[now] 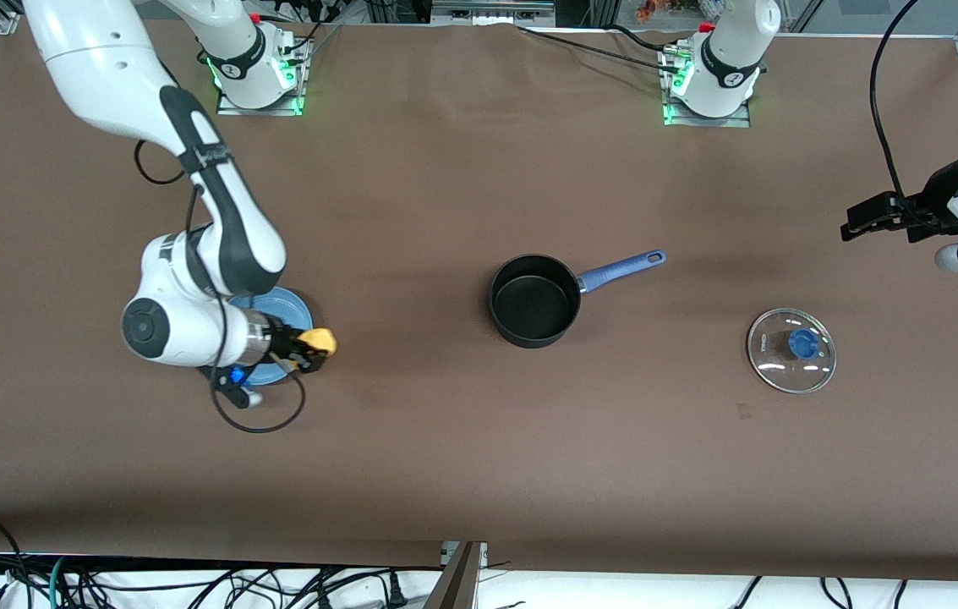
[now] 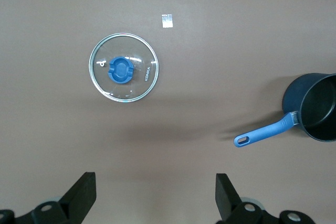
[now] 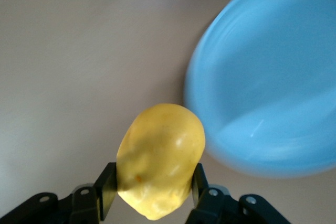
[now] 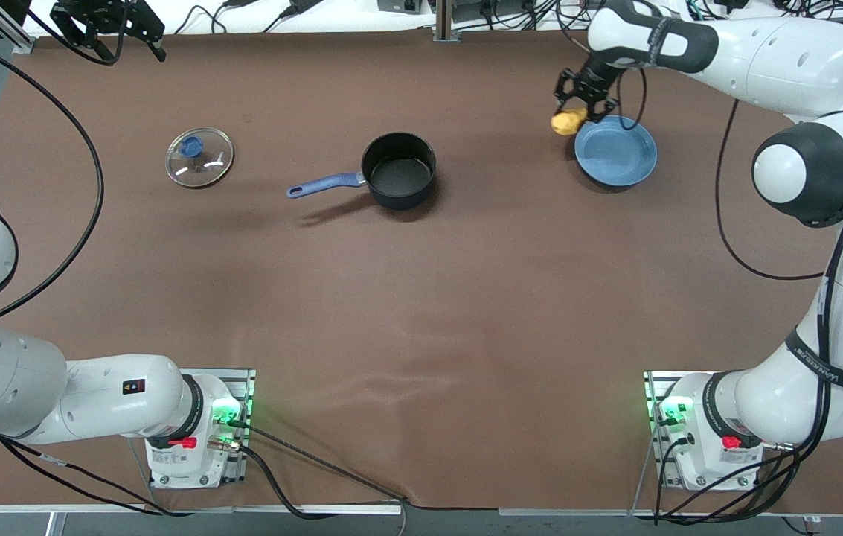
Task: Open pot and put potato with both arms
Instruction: 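Carry the potato with the right gripper over the open pot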
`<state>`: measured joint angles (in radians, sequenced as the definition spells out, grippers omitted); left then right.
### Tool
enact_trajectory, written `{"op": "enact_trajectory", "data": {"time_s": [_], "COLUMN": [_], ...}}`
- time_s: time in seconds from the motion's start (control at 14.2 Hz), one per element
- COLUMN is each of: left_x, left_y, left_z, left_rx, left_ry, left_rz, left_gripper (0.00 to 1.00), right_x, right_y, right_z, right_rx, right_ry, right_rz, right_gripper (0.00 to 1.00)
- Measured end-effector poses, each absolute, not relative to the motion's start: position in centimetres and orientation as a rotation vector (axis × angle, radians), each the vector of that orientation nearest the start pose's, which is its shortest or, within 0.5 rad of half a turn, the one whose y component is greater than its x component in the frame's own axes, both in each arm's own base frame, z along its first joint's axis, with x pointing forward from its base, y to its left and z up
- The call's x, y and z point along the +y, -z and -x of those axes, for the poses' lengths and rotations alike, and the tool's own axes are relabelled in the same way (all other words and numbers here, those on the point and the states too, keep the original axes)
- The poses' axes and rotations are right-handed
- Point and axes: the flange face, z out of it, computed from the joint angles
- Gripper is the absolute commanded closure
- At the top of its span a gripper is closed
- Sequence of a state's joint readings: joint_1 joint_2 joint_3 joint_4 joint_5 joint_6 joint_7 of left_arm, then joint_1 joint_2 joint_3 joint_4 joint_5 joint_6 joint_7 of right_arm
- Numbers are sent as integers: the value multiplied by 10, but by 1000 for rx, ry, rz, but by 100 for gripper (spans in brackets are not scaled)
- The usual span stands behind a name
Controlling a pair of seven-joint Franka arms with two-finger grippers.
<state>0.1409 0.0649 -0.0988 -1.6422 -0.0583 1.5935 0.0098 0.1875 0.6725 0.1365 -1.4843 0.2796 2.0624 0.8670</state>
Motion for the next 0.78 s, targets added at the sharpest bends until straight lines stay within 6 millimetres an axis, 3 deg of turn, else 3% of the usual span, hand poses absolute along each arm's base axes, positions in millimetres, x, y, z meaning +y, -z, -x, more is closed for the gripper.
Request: {"op": "enact_trajectory", "data": {"time_s": [0.21, 0.42, 0.56, 0.71, 0.78], "left_x": [18, 17, 18, 20, 20], "left_y": [-557, -559, -558, -556, -555], "left_z": [-570, -570, -572, -574, -574], "left_rx": [-55, -53, -54, -58, -59], "left_ry": [-178, -171, -172, -178, -179], "left_rz": [3204, 3204, 3205, 3205, 3205], "left_gripper": [0, 0, 0, 0, 0], "right_x": [332, 435, 494, 526, 534], "right_y": [-317, -327, -326, -318, -313], "right_z": [-642, -598, -565, -541, -535], "right_rx": [1174, 1277, 1311, 1311, 1307], "right_ry": [-454, -427, -409, -410, -413], "right_rz": [2532, 2398, 2290, 2260, 2261], "right_gripper": [76, 72, 57, 42, 21]}}
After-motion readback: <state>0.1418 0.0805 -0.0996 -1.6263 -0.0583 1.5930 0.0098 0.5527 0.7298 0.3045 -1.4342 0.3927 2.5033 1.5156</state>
